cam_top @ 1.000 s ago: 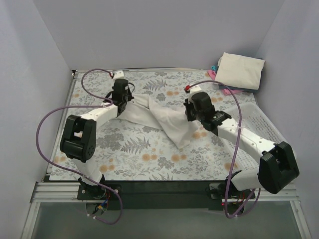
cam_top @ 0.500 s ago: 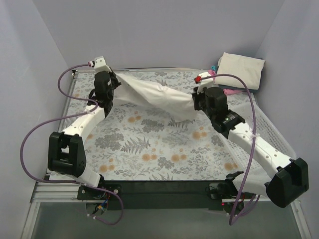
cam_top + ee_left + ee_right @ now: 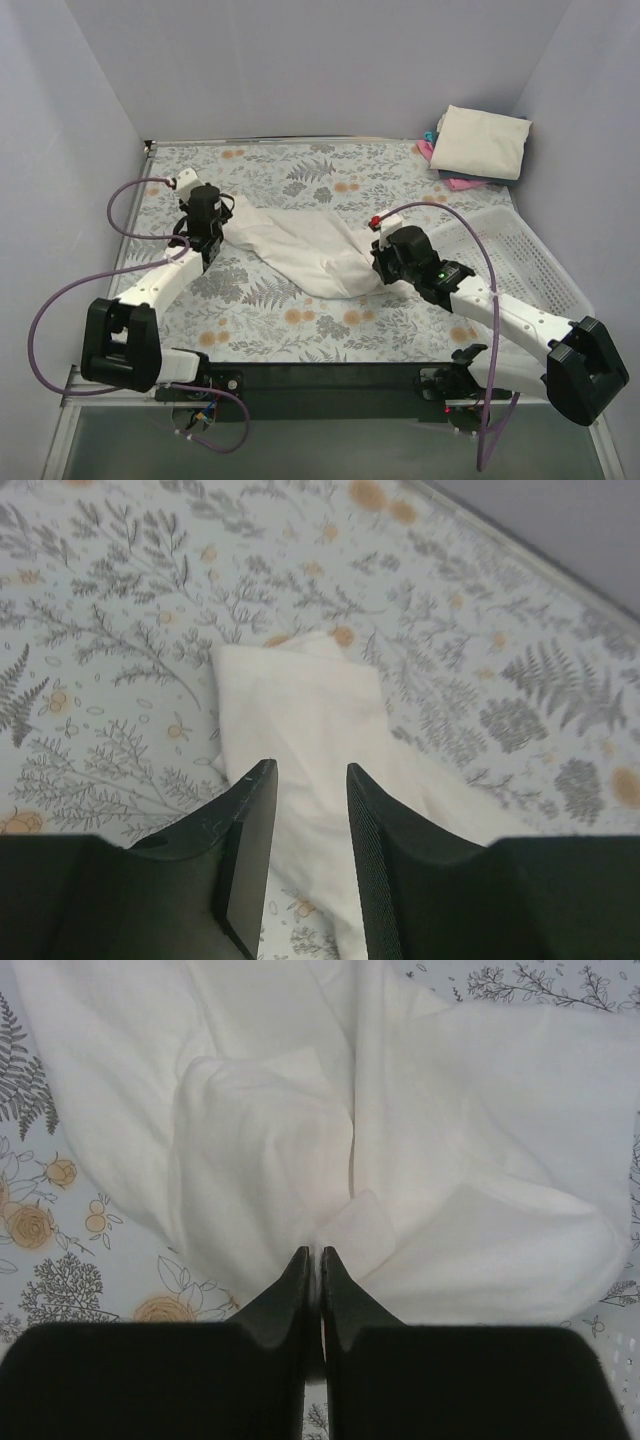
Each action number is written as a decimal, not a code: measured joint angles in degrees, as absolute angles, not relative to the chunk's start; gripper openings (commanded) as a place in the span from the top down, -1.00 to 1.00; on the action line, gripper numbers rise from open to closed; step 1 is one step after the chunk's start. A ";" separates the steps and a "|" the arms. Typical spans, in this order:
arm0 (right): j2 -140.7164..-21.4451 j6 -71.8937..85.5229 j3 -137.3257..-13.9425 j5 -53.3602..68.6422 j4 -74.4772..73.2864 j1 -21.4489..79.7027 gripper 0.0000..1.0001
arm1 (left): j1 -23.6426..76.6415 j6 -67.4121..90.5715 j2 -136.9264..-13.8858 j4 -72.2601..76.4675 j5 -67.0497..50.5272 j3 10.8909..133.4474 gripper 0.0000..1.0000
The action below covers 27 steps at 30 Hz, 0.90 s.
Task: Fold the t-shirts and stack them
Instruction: Flatten the tshirt out
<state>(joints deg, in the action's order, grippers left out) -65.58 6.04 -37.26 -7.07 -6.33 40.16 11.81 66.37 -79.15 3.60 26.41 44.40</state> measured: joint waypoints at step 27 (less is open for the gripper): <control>-61.82 7.55 -32.01 -7.79 -3.42 40.36 0.97 | 13.28 61.32 -120.44 1.10 23.20 82.81 0.39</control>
